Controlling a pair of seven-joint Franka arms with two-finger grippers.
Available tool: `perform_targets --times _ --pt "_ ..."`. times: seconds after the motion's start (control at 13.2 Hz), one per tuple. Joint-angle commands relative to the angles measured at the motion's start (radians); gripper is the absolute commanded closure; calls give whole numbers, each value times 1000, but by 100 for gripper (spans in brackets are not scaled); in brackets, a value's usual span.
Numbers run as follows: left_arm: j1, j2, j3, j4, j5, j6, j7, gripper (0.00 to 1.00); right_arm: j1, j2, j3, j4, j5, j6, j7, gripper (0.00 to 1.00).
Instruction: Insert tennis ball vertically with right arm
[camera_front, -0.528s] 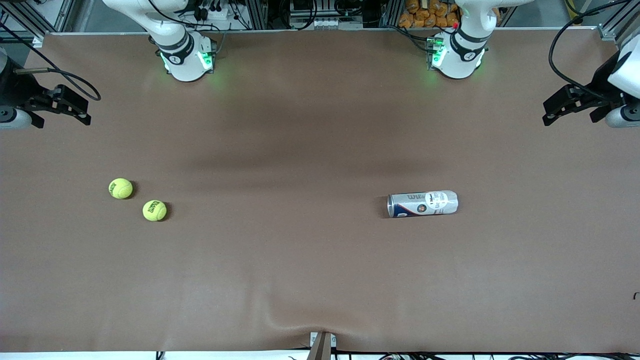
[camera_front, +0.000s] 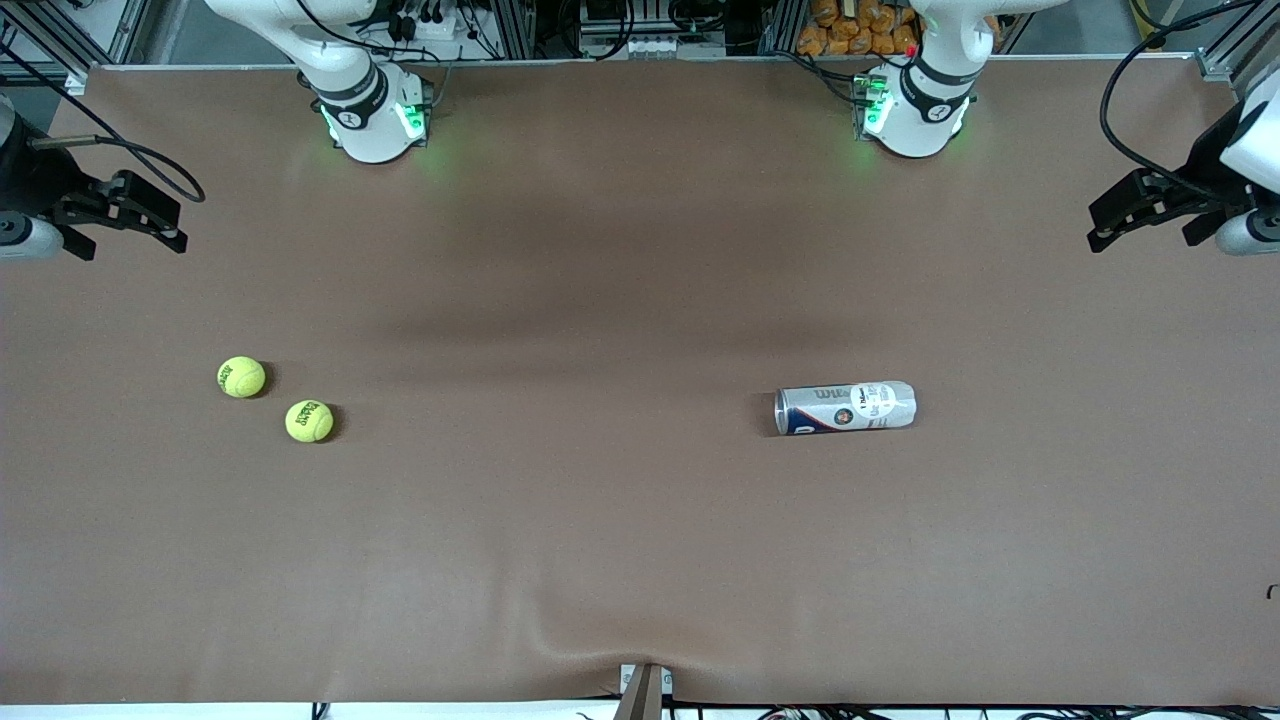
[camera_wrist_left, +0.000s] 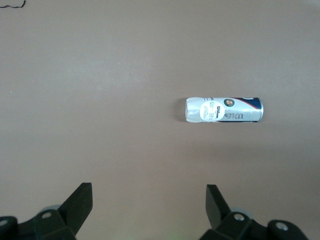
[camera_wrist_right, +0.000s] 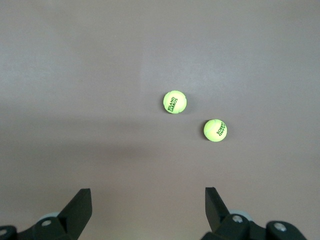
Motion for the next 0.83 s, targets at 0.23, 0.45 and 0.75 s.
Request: perform_targets --times 0.23,0.45,0.75 --pt "-8 31 -14 33 5 -29 3 0 7 14 -8 24 11 -6 5 0" --pt "-6 33 -14 33 5 -27 7 0 7 15 -8 24 11 -3 5 0" --pt "-6 43 -14 35 4 -27 10 0 3 17 -8 24 13 4 5 0"
